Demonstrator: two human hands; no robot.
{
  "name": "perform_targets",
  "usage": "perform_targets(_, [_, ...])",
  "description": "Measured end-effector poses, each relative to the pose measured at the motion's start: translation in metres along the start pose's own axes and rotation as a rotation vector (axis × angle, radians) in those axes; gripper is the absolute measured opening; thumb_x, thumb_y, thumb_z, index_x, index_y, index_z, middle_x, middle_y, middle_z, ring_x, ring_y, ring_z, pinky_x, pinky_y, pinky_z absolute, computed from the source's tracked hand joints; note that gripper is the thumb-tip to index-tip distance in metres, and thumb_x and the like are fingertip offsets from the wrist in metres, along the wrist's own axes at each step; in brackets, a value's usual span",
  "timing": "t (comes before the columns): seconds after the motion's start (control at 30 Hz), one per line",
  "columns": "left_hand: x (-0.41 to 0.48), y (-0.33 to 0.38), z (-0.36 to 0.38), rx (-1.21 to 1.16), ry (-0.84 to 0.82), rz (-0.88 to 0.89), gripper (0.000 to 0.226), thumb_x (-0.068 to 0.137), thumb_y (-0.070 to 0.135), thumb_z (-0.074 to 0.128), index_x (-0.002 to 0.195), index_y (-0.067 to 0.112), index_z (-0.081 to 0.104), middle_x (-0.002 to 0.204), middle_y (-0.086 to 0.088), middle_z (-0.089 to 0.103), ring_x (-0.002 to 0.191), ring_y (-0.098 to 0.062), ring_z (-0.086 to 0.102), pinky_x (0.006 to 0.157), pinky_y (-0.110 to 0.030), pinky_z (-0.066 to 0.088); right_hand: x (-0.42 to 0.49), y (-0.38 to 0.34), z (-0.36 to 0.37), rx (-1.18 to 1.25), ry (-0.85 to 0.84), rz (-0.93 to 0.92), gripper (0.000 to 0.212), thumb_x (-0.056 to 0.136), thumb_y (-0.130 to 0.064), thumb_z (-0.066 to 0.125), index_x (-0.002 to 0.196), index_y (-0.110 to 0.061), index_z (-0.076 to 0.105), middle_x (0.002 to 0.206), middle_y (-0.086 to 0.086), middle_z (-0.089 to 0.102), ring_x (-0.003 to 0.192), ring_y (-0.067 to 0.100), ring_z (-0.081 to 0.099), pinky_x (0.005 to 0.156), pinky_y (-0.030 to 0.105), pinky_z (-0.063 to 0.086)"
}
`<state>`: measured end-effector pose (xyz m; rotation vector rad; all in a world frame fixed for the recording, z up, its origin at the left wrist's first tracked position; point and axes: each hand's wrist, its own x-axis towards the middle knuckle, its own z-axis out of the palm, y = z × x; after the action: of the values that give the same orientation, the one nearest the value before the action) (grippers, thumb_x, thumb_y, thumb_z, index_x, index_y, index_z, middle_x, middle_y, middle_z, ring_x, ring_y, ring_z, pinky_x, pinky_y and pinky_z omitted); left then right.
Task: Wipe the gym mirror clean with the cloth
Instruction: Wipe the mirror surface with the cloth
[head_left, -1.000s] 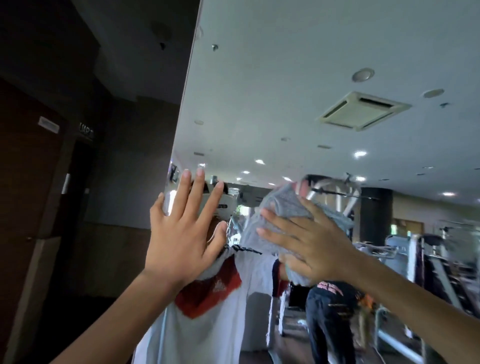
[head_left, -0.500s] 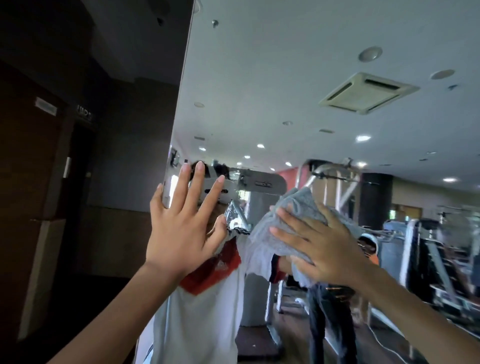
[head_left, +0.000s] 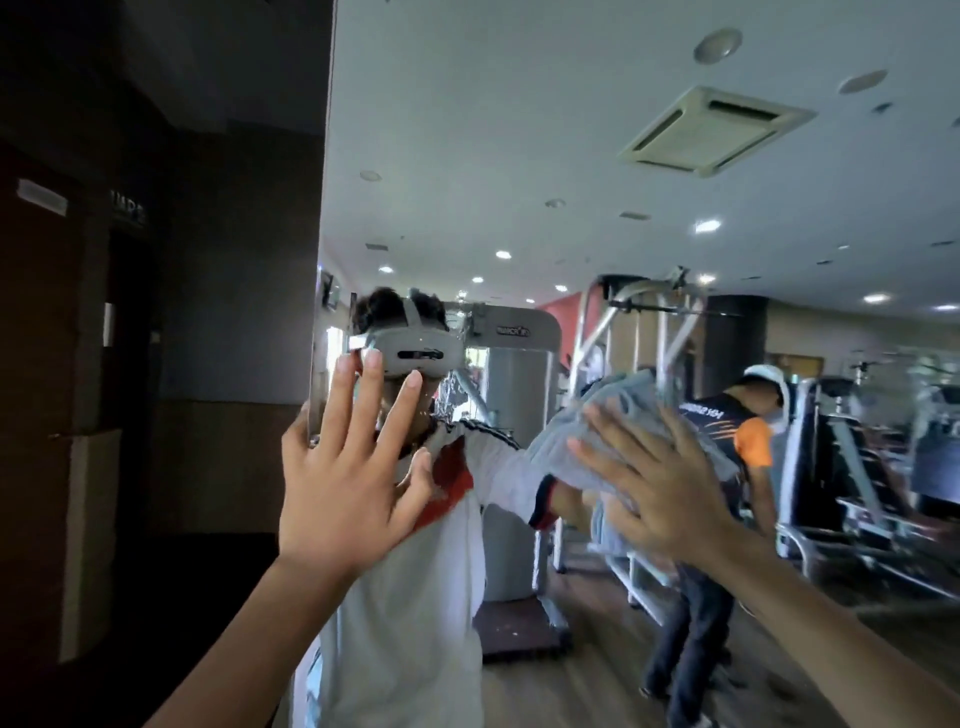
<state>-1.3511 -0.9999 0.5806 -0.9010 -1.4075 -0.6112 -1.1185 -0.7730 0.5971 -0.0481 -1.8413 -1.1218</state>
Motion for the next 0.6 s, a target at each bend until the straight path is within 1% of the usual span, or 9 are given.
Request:
perform_targets(0.1, [-0.006,0.001,0.001,0.01,-0.009,0.01,0.063,0.098,0.045,0.04,0.155,0.018,0.038,0.164,-0.015,0.025,0.153,-0.031,0.02,0.095,-0.054,0.038,0.031,0.001,0.0,0.017,0.124,0.513,0.067,0.093,-0.028,0.037,0.157,-0.024,0.018,0.16,0.01,0.027,0.15,0.025,0.02,0.114,0.065,0.025])
perform_targets(0.17, [-0.006,-0.001,0.002,0.003,-0.002,0.012,0.063,0.098,0.046,0.04,0.155,0.019,0.039,0.164,-0.014,0.026,0.153,-0.03,0.021,0.095,-0.053,0.039,0.053,-0.023,0.002,0.023,0.184,0.663,0.062,0.096,-0.03,0.036,0.155,-0.017,0.023,0.16,0.012,0.028,0.15,0.026,0.021,0.119,0.059,0.015])
perform_targets(0.2, [-0.006,-0.002,0.003,-0.001,0.001,0.014,0.063,0.098,0.046,0.041,0.155,0.019,0.039,0.163,-0.014,0.027,0.153,-0.03,0.022,0.095,-0.053,0.039,0.055,-0.039,0.004,0.034,0.197,0.643,0.061,0.096,-0.031,0.036,0.154,-0.015,0.025,0.161,0.012,0.027,0.15,0.026,0.019,0.121,0.056,0.011])
perform_targets(0.27, [-0.007,-0.003,0.004,-0.008,0.004,0.02,0.063,0.097,0.046,0.043,0.155,0.02,0.039,0.163,-0.014,0.028,0.152,-0.031,0.023,0.094,-0.053,0.04,0.038,-0.068,0.007,0.071,0.154,0.429,0.065,0.094,-0.03,0.041,0.155,-0.018,0.023,0.161,0.01,0.025,0.151,0.025,0.017,0.121,0.056,0.01])
perform_targets(0.33, [-0.006,-0.004,0.004,-0.002,0.005,0.019,0.063,0.097,0.046,0.044,0.155,0.02,0.038,0.163,-0.014,0.027,0.152,-0.031,0.024,0.096,-0.054,0.04,0.004,-0.075,0.006,0.052,0.068,0.121,0.07,0.087,-0.028,0.047,0.154,-0.022,0.026,0.16,0.007,0.028,0.149,0.021,0.025,0.119,0.06,0.017])
perform_targets(0.37, [-0.007,-0.003,0.004,-0.002,-0.002,0.013,0.063,0.098,0.047,0.044,0.155,0.02,0.038,0.163,-0.014,0.027,0.152,-0.031,0.023,0.097,-0.054,0.04,-0.011,-0.069,0.004,0.037,0.033,0.02,0.071,0.085,-0.027,0.047,0.154,-0.024,0.028,0.159,0.006,0.03,0.146,0.02,0.031,0.118,0.06,0.02])
perform_targets(0.4, [-0.008,-0.002,0.004,-0.002,-0.009,0.004,0.063,0.098,0.047,0.043,0.155,0.021,0.037,0.164,-0.013,0.026,0.152,-0.031,0.023,0.097,-0.054,0.04,-0.02,-0.058,0.002,0.027,0.015,-0.002,0.072,0.085,-0.027,0.047,0.155,-0.026,0.026,0.158,0.006,0.031,0.145,0.02,0.034,0.117,0.06,0.021])
perform_targets(0.47, [-0.009,0.0,0.004,0.008,-0.011,-0.015,0.063,0.099,0.047,0.04,0.156,0.022,0.035,0.164,-0.013,0.025,0.153,-0.03,0.022,0.097,-0.054,0.039,-0.02,-0.035,0.0,0.029,0.032,0.167,0.072,0.089,-0.027,0.043,0.157,-0.027,0.02,0.159,0.009,0.03,0.147,0.024,0.029,0.119,0.058,0.017])
perform_targets(0.6, [-0.011,0.002,0.004,0.012,-0.005,-0.021,0.062,0.1,0.047,0.038,0.157,0.022,0.033,0.164,-0.013,0.025,0.152,-0.03,0.022,0.104,-0.055,0.035,0.034,-0.033,0.005,0.069,0.159,0.738,0.063,0.096,-0.03,0.036,0.156,-0.021,0.021,0.162,0.01,0.024,0.15,0.025,0.017,0.122,0.049,0.006])
